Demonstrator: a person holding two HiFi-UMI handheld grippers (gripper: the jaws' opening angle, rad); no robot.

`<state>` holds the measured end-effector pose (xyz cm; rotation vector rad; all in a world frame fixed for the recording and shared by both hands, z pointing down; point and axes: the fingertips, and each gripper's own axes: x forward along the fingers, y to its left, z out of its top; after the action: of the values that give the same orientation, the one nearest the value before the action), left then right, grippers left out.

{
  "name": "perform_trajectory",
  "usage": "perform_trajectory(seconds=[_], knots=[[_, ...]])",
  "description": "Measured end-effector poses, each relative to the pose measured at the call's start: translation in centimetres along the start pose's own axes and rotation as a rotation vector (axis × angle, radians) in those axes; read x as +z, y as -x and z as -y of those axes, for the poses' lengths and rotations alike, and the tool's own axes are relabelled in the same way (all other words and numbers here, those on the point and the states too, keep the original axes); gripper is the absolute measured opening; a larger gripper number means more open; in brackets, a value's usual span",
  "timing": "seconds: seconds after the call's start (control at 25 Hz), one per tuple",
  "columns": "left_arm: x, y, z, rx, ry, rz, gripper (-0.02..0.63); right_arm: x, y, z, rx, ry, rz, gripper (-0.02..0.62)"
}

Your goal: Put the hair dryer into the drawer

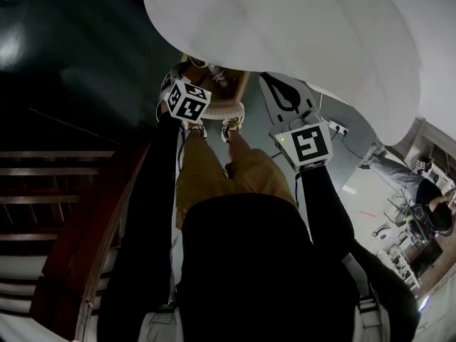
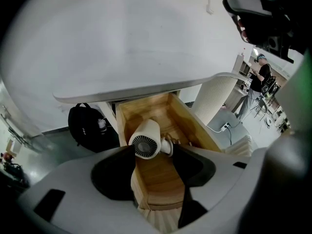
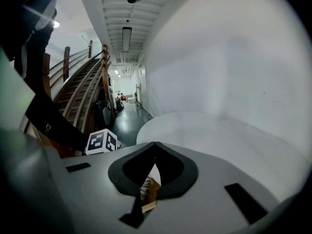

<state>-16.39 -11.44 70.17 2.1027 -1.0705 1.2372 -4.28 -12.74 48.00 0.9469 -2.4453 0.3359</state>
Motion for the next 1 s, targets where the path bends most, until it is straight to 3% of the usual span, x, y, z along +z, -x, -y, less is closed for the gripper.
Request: perform_trajectory(seconds=[0.52,1.0], knots=[[0.7,3.6,0.7,0.035,0.007,0.031,0.256,1.5,0.6,0.2,-0.016,-0.014,0.056,0.026],[6.5,11.9,-0.6,0.141,-0.049,0.146,0.262,7.2,2.3,1.7,-0.035,0.017,0.199,0.026]])
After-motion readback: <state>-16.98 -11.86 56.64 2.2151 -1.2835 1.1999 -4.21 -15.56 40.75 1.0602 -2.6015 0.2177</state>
